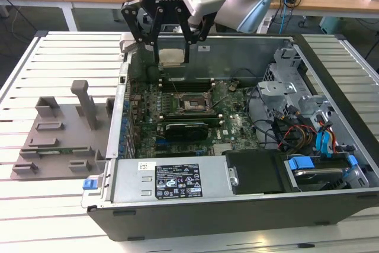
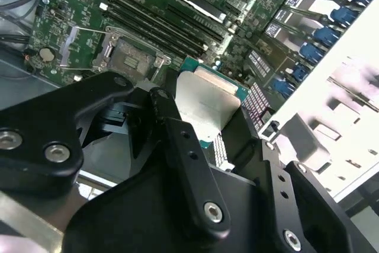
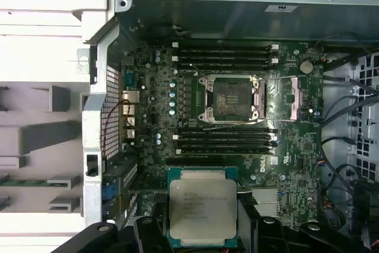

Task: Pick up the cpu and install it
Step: 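Pick up the cpu and move it towards the insertion slot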

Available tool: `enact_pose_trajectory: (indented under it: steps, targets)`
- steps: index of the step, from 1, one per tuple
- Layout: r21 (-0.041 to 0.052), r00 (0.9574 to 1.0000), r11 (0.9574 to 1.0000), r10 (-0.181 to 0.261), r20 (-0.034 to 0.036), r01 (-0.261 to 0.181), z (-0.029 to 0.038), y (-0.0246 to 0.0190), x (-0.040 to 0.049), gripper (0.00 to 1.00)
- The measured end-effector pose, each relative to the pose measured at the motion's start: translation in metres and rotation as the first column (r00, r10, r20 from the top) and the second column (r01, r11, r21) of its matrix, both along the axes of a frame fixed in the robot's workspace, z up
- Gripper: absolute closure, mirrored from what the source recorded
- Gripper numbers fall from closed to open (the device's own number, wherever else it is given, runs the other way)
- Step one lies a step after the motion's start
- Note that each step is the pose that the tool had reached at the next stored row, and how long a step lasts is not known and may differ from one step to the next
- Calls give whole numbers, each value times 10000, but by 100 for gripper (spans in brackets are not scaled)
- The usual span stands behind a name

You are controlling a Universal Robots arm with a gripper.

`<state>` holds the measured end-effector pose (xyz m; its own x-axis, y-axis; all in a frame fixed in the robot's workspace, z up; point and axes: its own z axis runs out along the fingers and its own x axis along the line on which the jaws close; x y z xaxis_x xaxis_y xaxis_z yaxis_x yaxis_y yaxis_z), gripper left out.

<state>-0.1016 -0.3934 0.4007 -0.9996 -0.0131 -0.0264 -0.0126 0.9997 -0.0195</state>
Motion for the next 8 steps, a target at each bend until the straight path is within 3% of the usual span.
enact_pose_trajectory:
  steps: [8]
  targets:
    - [0, 10000, 10000, 1, -1, -1, -1, 0, 205, 45]
